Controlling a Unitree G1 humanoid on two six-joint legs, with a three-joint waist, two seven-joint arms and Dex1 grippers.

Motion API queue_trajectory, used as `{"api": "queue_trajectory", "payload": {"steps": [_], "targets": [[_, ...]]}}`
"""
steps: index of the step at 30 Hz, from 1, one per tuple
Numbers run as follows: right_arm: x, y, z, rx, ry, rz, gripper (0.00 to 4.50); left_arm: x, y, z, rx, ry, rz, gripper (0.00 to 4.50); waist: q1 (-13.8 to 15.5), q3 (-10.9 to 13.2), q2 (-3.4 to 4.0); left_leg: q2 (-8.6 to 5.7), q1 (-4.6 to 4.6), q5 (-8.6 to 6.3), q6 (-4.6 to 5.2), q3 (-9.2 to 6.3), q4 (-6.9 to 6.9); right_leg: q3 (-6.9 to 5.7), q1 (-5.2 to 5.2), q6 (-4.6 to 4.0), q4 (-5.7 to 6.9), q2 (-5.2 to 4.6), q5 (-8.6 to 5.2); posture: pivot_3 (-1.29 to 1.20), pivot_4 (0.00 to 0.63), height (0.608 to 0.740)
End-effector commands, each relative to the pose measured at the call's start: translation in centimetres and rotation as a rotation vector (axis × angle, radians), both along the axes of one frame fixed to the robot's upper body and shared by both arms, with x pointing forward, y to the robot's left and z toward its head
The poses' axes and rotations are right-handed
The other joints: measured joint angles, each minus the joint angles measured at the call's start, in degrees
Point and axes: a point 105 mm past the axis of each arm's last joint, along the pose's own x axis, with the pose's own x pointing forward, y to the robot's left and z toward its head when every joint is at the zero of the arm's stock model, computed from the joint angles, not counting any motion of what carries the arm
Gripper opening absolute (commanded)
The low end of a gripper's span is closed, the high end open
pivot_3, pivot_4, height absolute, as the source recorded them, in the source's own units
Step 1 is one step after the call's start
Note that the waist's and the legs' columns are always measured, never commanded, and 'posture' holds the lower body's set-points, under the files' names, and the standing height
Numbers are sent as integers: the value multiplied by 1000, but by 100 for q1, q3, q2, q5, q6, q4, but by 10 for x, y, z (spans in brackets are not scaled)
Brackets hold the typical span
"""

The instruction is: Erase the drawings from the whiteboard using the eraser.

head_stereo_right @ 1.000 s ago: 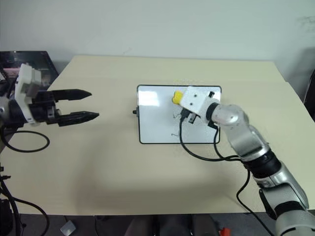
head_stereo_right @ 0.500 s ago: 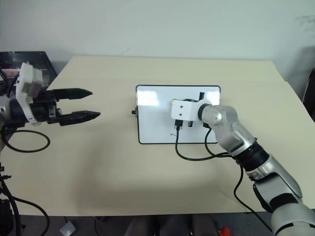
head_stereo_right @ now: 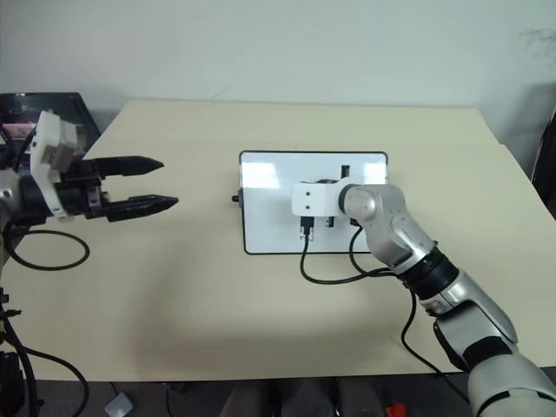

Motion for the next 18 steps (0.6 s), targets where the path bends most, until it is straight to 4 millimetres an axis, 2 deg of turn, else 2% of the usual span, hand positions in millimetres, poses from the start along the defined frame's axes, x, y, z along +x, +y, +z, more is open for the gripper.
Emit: {"api": "queue_trajectory", "payload": {"steps": [1,5,10,15,18], "targets": [[-3,-6,-20,-64,65,-17,959,-3,-5,11,9,-43,-18,4500,0,-1,-1,0,1,0,0,0,0,0,1,0,0,0,0,0,150,740],[-12,-7,-37,-116,115,5,959,-3,-5,11,10,-43,-16,4500,1,-6,-10,0,3,0,0,-1,1,-1,5,0,0,0,0,0,150,740],[-16,-9,-44,-115,138,1,959,-2,-5,11,13,-44,-15,4500,1,-9,-15,0,17,0,0,-3,2,-2,20,0,-1,0,0,0,150,740],[-14,-14,-44,-115,134,-16,959,-1,-5,11,15,-44,-14,4500,1,-10,-16,0,30,1,0,-3,2,-2,31,0,-1,-1,-1,0,150,740],[-5,-22,-31,-101,93,-59,959,0,-4,11,17,-44,-13,4500,1,-10,-16,0,30,1,0,-4,2,-2,32,0,-1,-1,-1,0,150,740]]}}
